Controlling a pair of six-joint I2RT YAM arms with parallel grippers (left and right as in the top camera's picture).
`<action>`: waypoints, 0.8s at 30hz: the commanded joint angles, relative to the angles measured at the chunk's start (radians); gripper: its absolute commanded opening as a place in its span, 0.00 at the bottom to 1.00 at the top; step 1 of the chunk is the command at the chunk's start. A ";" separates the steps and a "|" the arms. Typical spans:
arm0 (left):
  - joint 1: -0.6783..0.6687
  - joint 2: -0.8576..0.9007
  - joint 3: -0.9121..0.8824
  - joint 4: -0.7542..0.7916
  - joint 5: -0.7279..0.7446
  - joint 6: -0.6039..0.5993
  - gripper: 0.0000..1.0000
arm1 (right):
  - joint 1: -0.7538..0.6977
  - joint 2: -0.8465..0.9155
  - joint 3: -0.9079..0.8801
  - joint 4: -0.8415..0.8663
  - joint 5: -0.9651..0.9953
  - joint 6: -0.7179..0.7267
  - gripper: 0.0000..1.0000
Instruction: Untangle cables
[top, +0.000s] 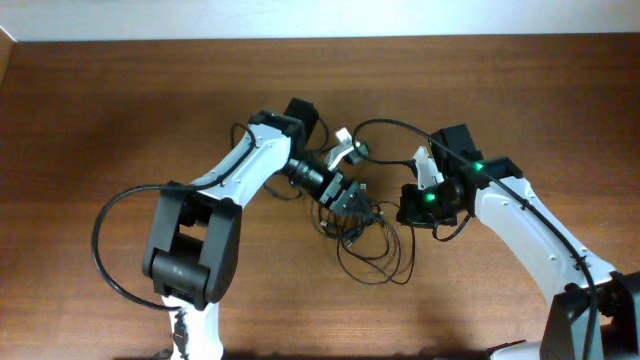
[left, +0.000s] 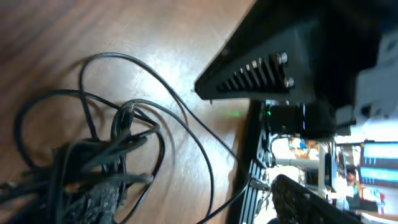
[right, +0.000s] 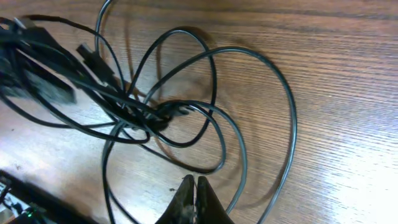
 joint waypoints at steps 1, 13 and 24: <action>-0.005 0.002 0.111 -0.028 -0.095 -0.124 0.92 | -0.002 -0.019 0.007 -0.006 0.023 -0.008 0.04; -0.204 0.003 0.106 0.066 -0.700 -0.713 0.34 | -0.166 0.022 -0.007 -0.023 0.039 0.075 0.16; -0.259 0.098 0.104 0.119 -0.716 -0.748 0.00 | -0.217 0.022 -0.027 -0.047 0.039 0.062 0.15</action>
